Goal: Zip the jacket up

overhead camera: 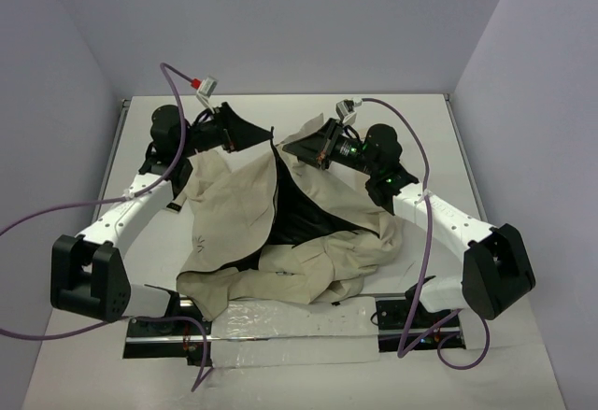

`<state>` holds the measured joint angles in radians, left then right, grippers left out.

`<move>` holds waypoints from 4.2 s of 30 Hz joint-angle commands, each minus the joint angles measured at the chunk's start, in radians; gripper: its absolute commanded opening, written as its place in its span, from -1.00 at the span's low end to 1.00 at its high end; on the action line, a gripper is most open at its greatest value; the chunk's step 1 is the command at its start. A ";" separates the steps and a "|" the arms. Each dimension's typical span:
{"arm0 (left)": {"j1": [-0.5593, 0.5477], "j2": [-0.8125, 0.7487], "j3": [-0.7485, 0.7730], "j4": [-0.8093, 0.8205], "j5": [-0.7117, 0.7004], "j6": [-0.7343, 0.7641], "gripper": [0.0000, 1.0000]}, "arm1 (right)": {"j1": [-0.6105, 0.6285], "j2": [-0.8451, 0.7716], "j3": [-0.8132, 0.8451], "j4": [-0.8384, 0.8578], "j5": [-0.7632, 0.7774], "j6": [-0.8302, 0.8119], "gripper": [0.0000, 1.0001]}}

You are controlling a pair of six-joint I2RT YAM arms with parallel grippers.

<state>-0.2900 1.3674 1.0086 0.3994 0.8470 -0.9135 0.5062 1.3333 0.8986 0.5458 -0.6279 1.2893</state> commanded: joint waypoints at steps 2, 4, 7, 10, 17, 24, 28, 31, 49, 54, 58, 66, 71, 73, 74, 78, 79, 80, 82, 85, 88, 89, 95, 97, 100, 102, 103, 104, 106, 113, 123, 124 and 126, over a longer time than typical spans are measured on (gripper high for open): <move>0.008 0.007 0.009 0.235 0.108 -0.091 0.61 | -0.005 -0.001 0.050 0.111 -0.039 0.027 -1.00; 0.008 0.016 -0.019 0.348 0.120 -0.154 0.51 | -0.005 0.003 0.054 0.109 -0.041 0.027 -1.00; 0.011 0.032 -0.049 0.479 0.129 -0.233 0.42 | -0.005 0.007 0.057 0.102 -0.044 0.024 -1.00; 0.011 0.046 -0.062 0.557 0.134 -0.284 0.34 | -0.006 0.011 0.060 0.100 -0.044 0.022 -1.00; 0.011 0.086 -0.053 0.627 0.163 -0.334 0.32 | -0.005 0.018 0.071 0.100 -0.047 0.024 -1.00; 0.012 0.116 -0.057 0.689 0.176 -0.380 0.24 | -0.005 0.028 0.079 0.100 -0.049 0.027 -1.00; 0.011 0.134 -0.071 0.787 0.172 -0.443 0.12 | -0.005 0.032 0.080 0.102 -0.050 0.028 -1.00; 0.011 0.150 -0.076 0.844 0.173 -0.487 -0.02 | -0.005 0.033 0.083 0.099 -0.051 0.028 -1.00; 0.011 0.155 -0.092 0.866 0.158 -0.495 -1.00 | -0.005 0.045 0.089 0.105 -0.050 0.039 -1.00; 0.011 0.132 -0.120 0.869 0.147 -0.486 -1.00 | -0.007 0.053 0.093 0.109 -0.049 0.045 -1.00; 0.011 0.083 -0.150 0.778 0.133 -0.419 -1.00 | -0.016 0.064 0.113 0.111 -0.042 0.054 -1.00; 0.008 -0.017 -0.191 0.622 0.095 -0.311 -1.00 | -0.018 0.095 0.154 0.123 0.022 0.061 -1.00; 0.003 -0.041 -0.202 0.565 0.085 -0.279 -1.00 | -0.018 0.137 0.208 0.151 0.031 0.090 -1.00; 0.001 -0.047 -0.206 0.563 0.081 -0.276 -1.00 | -0.017 0.147 0.230 0.148 0.042 0.091 -1.00; 0.000 -0.051 -0.208 0.564 0.076 -0.277 -1.00 | -0.017 0.152 0.240 0.142 0.047 0.090 -1.00; -0.003 -0.067 -0.206 0.557 0.070 -0.279 -1.00 | -0.020 0.186 0.301 0.113 0.075 0.078 -1.00; -0.004 -0.072 -0.204 0.548 0.068 -0.274 -1.00 | -0.022 0.201 0.324 0.108 0.080 0.077 -1.00; -0.006 -0.078 -0.202 0.531 0.064 -0.265 -1.00 | -0.024 0.212 0.349 0.107 0.085 0.077 -1.00; -0.008 -0.091 -0.200 0.485 0.052 -0.246 -1.00 | -0.031 0.236 0.382 0.103 0.095 0.079 -1.00; -0.008 -0.108 -0.206 0.463 0.034 -0.226 -1.00 | -0.034 0.262 0.437 0.097 0.105 0.084 -1.00; -0.009 -0.111 -0.213 0.469 0.029 -0.235 -1.00 | -0.042 0.292 0.490 0.083 0.125 0.087 -1.00; -0.009 -0.111 -0.214 0.472 0.029 -0.239 -1.00 | -0.043 0.297 0.503 0.080 0.129 0.089 -1.00; -0.010 -0.131 -0.214 0.448 0.033 -0.238 -1.00 | -0.075 0.334 0.598 0.027 0.168 0.057 -1.00; -0.011 -0.149 -0.219 0.402 0.037 -0.218 -1.00 | -0.112 0.359 0.654 0.009 0.178 0.055 -1.00; -0.014 -0.183 -0.232 0.332 0.033 -0.181 -1.00 | -0.158 0.390 0.742 -0.045 0.197 0.040 -1.00; -0.016 -0.202 -0.243 0.307 0.031 -0.175 -1.00 | -0.196 0.432 0.835 -0.085 0.223 0.016 -1.00; -0.018 -0.214 -0.253 0.290 0.028 -0.173 -1.00 | -0.217 0.463 0.900 -0.119 0.233 0.003 -1.00; -0.021 -0.225 -0.260 0.278 0.025 -0.172 -1.00 | -0.232 0.487 0.948 -0.144 0.242 -0.005 -1.00; -0.034 -0.249 -0.273 0.243 0.020 -0.167 -1.00 | -0.255 0.527 1.022 -0.200 0.259 -0.015 -1.00; -0.115 -0.341 -0.349 0.128 -0.023 -0.139 -1.00 | -0.322 0.708 1.321 -0.335 0.304 -0.047 -1.00; -0.334 -0.618 -0.536 -0.134 -0.217 -0.166 -1.00 | -0.385 0.760 1.373 -0.365 0.356 -0.077 -1.00; -0.352 -0.653 -0.547 -0.183 -0.232 -0.167 -1.00 | -0.388 0.753 1.360 -0.361 0.357 -0.080 -1.00; -0.380 -0.717 -0.558 -0.283 -0.252 -0.162 -1.00 | -0.398 0.748 1.347 -0.360 0.359 -0.083 -1.00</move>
<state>-0.6088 0.7677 0.4706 0.3285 0.6139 -1.0618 0.1496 2.1436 2.2559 0.0821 -0.3766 1.2228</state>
